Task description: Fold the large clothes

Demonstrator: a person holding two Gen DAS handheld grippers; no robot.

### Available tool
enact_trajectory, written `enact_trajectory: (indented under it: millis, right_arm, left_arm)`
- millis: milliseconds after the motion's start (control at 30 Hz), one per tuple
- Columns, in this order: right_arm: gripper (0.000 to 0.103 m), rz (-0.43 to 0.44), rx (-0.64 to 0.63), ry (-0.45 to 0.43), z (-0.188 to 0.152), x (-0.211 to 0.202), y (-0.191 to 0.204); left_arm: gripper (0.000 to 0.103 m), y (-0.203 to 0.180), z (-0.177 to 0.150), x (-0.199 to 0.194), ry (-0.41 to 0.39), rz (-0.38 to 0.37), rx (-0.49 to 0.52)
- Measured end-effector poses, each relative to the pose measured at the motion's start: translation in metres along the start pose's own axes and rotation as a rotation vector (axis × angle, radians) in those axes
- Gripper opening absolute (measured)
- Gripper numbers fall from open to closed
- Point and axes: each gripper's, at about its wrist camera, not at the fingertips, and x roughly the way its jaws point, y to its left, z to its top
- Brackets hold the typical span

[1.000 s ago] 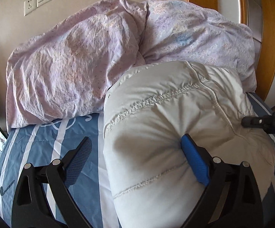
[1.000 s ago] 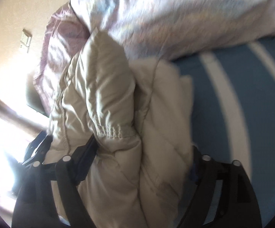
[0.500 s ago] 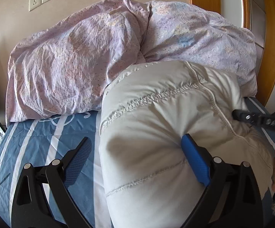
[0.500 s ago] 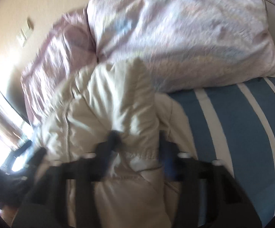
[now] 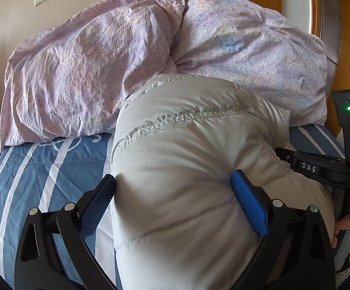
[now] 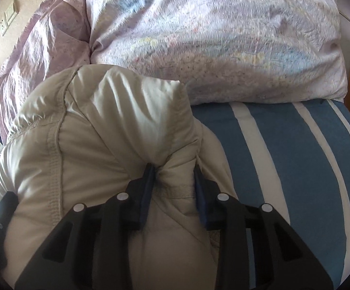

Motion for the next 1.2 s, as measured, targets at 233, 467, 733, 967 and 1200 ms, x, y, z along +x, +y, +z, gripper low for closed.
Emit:
enact_trajectory:
  millis: [233, 467, 733, 967, 1200]
  right_arm:
    - [0.047, 0.055, 0.055, -0.075, -0.011, -0.047, -0.005]
    - [0.047, 0.081, -0.088, -0.091, -0.042, -0.074, 0.015]
    - [0.050, 0.110, -0.053, -0.029, -0.051, -0.042, 0.006]
    - [0.051, 0.130, -0.041, -0.028, -0.048, -0.028, 0.002]
    - [0.051, 0.145, 0.010, -0.037, -0.047, -0.062, 0.001]
  left_arm:
    - [0.100, 0.001, -0.002, 0.004, 0.017, 0.021, 0.016]
    - [0.101, -0.004, -0.002, 0.007, 0.016, 0.049, 0.032]
    - [0.101, -0.010, -0.002, 0.012, -0.001, 0.082, 0.052]
    - [0.102, -0.016, -0.004, 0.017, -0.028, 0.114, 0.047]
    - [0.102, -0.014, -0.005, 0.015, -0.035, 0.117, 0.046]
